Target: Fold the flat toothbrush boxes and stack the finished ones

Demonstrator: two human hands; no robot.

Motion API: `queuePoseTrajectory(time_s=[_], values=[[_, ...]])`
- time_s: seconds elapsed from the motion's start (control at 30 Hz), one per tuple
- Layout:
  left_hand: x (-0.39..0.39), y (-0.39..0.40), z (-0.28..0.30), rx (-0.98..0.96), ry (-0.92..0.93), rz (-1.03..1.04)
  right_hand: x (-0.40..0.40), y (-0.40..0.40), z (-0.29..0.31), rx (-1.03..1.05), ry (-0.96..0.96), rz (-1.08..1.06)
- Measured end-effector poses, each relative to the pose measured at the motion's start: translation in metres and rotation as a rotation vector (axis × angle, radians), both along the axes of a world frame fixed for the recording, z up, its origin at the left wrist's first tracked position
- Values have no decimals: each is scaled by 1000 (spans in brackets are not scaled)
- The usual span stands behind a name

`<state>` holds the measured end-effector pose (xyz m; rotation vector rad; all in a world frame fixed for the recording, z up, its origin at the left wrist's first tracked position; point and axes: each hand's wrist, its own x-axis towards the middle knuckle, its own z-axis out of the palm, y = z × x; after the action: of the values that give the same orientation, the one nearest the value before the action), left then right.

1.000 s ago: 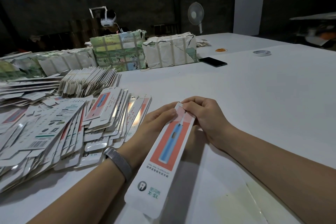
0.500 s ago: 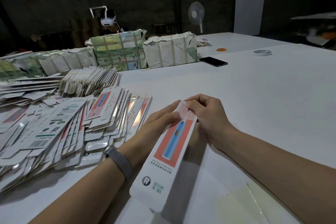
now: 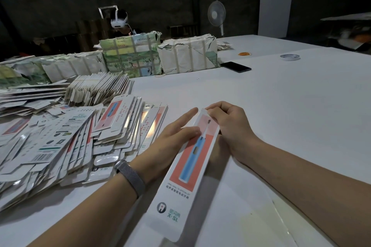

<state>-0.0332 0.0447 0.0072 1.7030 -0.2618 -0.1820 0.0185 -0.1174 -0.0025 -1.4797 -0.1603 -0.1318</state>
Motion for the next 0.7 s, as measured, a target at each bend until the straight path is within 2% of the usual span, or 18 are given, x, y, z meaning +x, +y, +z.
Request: queuePoseTrajectory(time_s=[0.23, 0.53, 0.63, 0.7], values=[[3, 0, -3, 56, -52, 37, -3, -2, 1, -16, -32, 101], [6, -1, -6, 9, -76, 62, -6, -2, 2, 9, -39, 151], [8, 0, -6, -47, -64, 88, -10, 0, 4, 33, -41, 177], [10, -1, -8, -164, -38, 88, -11, 1, 5, 47, -32, 185]])
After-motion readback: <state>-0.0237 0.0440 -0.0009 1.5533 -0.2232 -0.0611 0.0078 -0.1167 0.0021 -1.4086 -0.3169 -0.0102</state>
